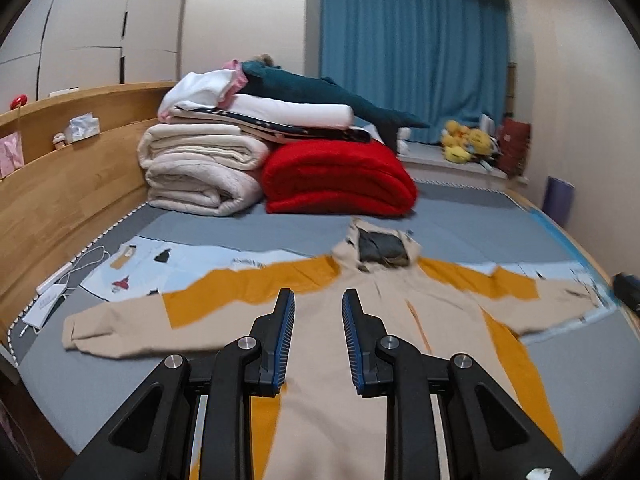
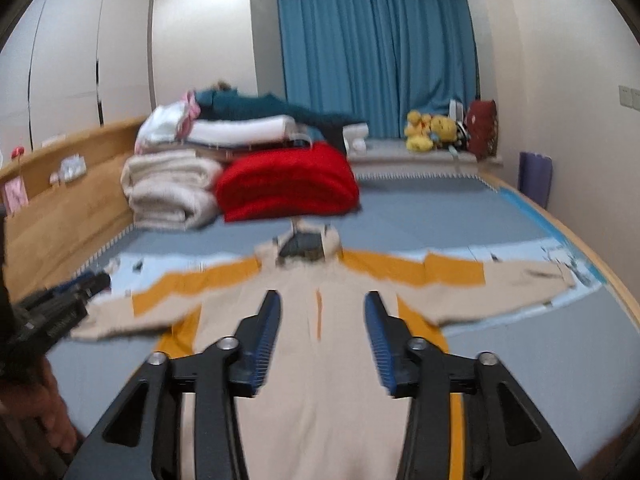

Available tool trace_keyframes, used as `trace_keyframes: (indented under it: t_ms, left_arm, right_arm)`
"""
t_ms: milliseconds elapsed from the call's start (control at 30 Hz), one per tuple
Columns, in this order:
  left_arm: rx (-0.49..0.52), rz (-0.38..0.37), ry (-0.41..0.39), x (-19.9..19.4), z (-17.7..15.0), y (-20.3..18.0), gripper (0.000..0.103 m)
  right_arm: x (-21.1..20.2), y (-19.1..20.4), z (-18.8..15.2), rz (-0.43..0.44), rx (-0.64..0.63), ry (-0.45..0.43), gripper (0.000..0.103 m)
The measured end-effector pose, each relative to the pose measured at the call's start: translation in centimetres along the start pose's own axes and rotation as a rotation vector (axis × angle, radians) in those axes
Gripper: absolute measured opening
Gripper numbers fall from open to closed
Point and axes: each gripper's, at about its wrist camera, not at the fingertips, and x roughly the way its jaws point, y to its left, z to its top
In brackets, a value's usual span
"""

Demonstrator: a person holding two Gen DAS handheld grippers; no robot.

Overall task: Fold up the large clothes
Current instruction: 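Move the left tool toward the jacket sleeve nearest it, then grasp the sleeve cuff with the left tool and fold it across the jacket body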

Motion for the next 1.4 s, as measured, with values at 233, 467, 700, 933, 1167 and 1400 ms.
trace_keyframes:
  t_ms: [233, 467, 700, 933, 1167, 1400]
  left_arm:
    - [0.047, 0.049, 0.019, 8.5, 2.7, 2.1, 0.028]
    - [-0.058, 0.115, 0.196, 18.0, -0.2, 8.8, 0.036]
    - [-0.211, 0.319, 0.370, 23.3, -5.1, 19.2, 0.036]
    - [-0.328, 0.430, 0.378, 23.9, -7.5, 28.0, 0.035]
    - [-0.630, 0.629, 0.434, 22.9, -12.0, 37.9, 0.045]
    - [-0.865, 0.681, 0.464, 21.6, -15.8, 43.9, 0.048]
  right_arm:
    - [6.2, 0.7, 4.7, 0.038, -0.005, -0.111, 0.077]
    - [14.1, 2.2, 6.1, 0.025, -0.075, -0.021, 0.077]
    - [20.3, 0.1, 0.1, 0.025, -0.019, 0.172, 0.076]
    - [21.9, 1.1, -1.1, 0.038, -0.103, 0.221, 0.070]
    - [22.7, 1.7, -0.9, 0.048, -0.110, 0.259, 0.070]
    - [24.1, 2.1, -2.4, 0.049, -0.127, 0.307, 0.064]
